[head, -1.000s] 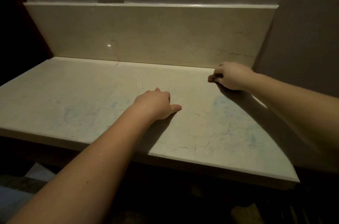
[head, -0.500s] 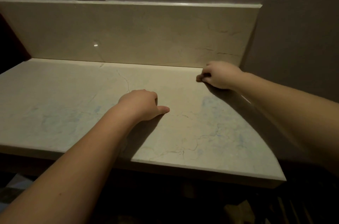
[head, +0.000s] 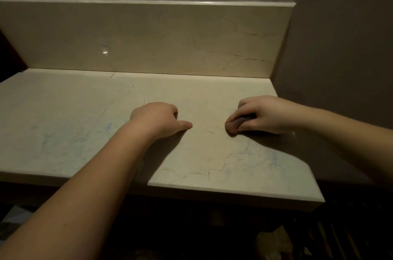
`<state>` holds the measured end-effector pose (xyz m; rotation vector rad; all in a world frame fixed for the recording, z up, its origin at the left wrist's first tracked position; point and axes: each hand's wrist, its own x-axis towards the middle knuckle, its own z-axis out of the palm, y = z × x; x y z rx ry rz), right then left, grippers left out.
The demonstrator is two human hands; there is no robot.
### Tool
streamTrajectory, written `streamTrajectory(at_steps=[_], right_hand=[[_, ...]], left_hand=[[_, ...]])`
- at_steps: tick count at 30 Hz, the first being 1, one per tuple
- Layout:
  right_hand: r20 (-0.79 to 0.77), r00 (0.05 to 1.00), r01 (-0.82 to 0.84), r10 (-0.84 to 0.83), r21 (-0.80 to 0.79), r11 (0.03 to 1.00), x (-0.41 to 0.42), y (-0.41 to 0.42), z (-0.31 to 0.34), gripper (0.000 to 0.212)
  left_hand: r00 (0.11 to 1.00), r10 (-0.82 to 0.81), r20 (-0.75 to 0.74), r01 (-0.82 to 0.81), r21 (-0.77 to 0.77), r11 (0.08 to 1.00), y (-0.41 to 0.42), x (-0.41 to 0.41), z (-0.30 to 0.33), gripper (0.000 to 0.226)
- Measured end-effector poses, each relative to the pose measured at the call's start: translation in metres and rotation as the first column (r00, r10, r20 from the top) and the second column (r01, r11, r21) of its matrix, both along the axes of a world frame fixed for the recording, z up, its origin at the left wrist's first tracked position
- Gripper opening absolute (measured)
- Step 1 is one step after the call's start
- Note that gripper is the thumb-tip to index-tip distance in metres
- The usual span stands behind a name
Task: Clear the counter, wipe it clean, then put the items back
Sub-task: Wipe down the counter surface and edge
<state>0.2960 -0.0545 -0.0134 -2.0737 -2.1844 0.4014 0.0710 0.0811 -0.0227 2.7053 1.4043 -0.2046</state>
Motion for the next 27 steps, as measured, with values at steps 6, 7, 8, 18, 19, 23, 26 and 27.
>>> streamTrajectory(at_steps=[6,7,8,18,19,23,26,27], right_hand=[[-0.012,0.964,0.266,-0.267,0.141,0.954,0.036,0.054,-0.009,0.031],[-0.002,0.964,0.264,-0.266,0.143,0.954,0.035,0.058,-0.010,0.028],[0.003,0.967,0.250,-0.253,0.152,0.956,0.031,0.057,-0.011,0.027],[-0.001,0.998,-0.063,0.064,0.073,0.995,-0.019,-0.003,-0.010,0.024],[0.012,1.000,-0.012,0.011,0.101,0.995,-0.009,0.007,-0.010,0.024],[0.017,0.980,0.190,-0.197,0.194,0.962,0.026,0.043,-0.011,0.022],[-0.008,0.987,0.157,-0.158,0.182,0.971,0.009,0.031,-0.013,0.022],[-0.017,0.996,0.094,-0.092,0.173,0.981,-0.003,0.018,-0.012,0.021]], left_hand=[[1.000,0.004,0.005,-0.004,-0.020,1.000,0.000,0.001,0.001,0.062],[1.000,0.003,0.008,-0.003,-0.020,1.000,0.000,0.001,0.000,0.062],[1.000,0.003,0.010,-0.003,-0.020,1.000,0.000,0.001,0.000,0.062],[1.000,0.004,0.006,-0.004,-0.020,1.000,0.001,0.002,-0.001,0.063],[1.000,0.005,0.007,-0.005,-0.019,1.000,0.001,0.002,0.000,0.063],[1.000,0.006,0.010,-0.006,-0.023,1.000,0.001,0.000,-0.001,0.064],[1.000,0.004,0.010,-0.004,-0.025,1.000,0.002,0.001,-0.001,0.064],[1.000,0.005,0.012,-0.004,-0.024,1.000,0.001,0.001,-0.001,0.064]])
